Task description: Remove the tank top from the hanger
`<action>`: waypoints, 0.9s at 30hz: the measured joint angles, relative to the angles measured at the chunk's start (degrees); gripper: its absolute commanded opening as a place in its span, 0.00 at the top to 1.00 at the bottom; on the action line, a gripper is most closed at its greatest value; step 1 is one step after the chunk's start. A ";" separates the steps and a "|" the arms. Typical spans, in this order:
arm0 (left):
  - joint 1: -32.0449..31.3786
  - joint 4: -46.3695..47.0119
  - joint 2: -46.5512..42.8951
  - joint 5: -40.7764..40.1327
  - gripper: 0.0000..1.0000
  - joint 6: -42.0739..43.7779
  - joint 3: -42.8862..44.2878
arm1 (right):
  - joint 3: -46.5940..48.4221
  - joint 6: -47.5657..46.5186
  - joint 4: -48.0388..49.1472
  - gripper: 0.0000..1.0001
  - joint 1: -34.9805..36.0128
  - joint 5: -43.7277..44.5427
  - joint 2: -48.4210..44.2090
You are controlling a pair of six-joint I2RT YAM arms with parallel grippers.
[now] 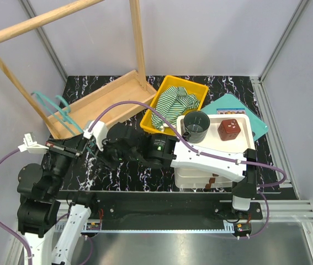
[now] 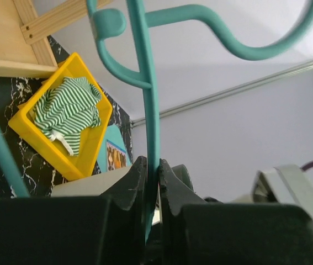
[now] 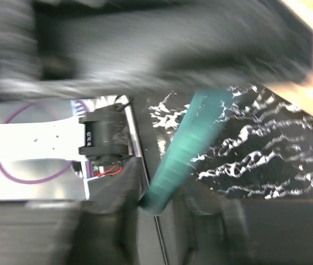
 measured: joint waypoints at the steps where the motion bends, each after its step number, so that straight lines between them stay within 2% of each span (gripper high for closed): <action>1: 0.02 0.26 -0.42 -0.72 1.00 0.13 -0.02 | -0.94 1.46 0.33 1.00 -0.15 1.33 -0.26; 4: 0.04 0.44 -0.98 -1.49 0.96 0.63 -0.46 | -2.97 3.32 1.90 1.00 -0.70 2.47 -1.09; 9: 0.02 1.09 -1.03 -0.72 0.73 0.24 -2.01 | -4.92 5.84 2.86 1.00 -0.39 4.68 -1.73; 12: -0.02 1.25 -1.09 0.15 0.68 -0.50 -2.67 | -5.22 5.88 3.08 1.00 -0.39 5.97 -1.73; 17: -0.02 2.25 -1.09 2.21 0.68 -0.74 -4.07 | -5.40 6.43 3.52 1.00 -0.39 8.96 -1.79; 22: -0.02 4.50 -1.01 5.01 0.74 -1.51 -5.88 | -6.60 7.23 3.39 1.00 -0.42 11.26 -2.73; 23: -0.02 4.96 -0.96 5.62 0.79 -1.60 -6.12 | -6.80 7.32 3.26 1.00 -0.42 11.41 -2.91; 27: -0.02 6.49 -0.76 7.34 0.82 -1.97 -6.64 | -7.54 7.98 3.17 1.00 -0.44 11.50 -3.45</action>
